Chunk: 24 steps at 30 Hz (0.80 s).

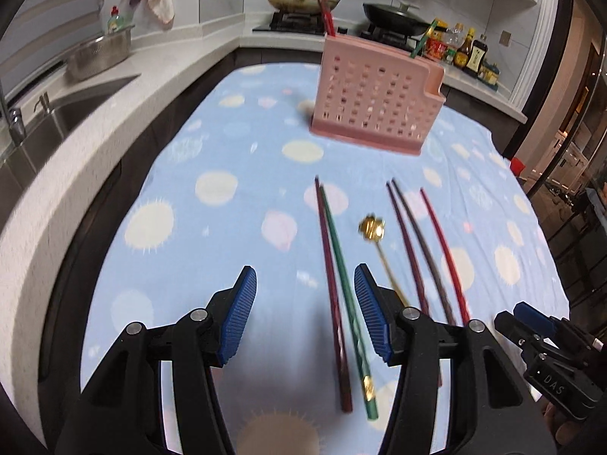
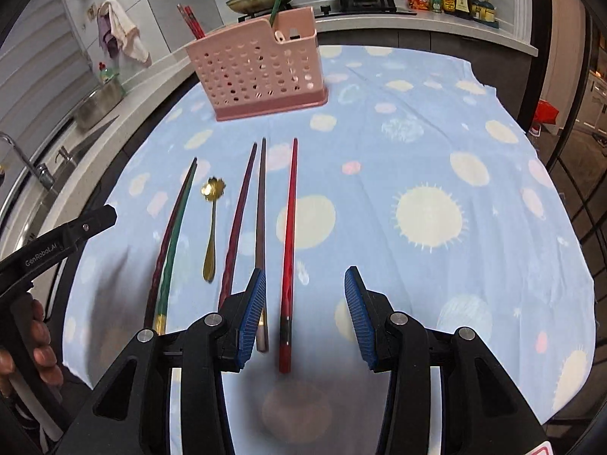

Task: Organize utensils
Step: 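Move both open tools back over the remaining utensils, then grasp a red chopstick with the right tool while the left tool grasps a dark red chopstick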

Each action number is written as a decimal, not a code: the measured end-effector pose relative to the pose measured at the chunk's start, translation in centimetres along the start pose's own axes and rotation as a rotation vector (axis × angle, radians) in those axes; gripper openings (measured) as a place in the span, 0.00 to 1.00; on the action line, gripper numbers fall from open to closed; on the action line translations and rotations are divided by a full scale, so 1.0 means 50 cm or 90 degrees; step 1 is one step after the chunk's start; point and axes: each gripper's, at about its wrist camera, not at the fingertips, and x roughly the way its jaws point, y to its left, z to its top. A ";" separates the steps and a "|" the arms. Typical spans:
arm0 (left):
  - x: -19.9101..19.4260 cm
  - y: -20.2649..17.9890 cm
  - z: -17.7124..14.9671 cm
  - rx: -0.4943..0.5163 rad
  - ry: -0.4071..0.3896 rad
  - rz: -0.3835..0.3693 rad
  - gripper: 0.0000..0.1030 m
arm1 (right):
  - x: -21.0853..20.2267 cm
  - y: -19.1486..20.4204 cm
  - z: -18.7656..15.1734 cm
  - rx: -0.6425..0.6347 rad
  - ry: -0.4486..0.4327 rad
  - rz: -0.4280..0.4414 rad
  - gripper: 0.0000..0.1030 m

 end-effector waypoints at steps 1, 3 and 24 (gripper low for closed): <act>0.001 0.003 -0.013 0.000 0.006 0.002 0.50 | 0.003 0.003 -0.008 -0.006 0.005 -0.003 0.41; 0.002 0.005 -0.037 0.004 0.017 0.004 0.50 | 0.011 0.004 -0.023 -0.008 0.015 -0.001 0.41; 0.036 -0.022 -0.123 0.032 0.068 -0.008 0.48 | 0.035 0.008 -0.049 -0.018 0.032 -0.004 0.23</act>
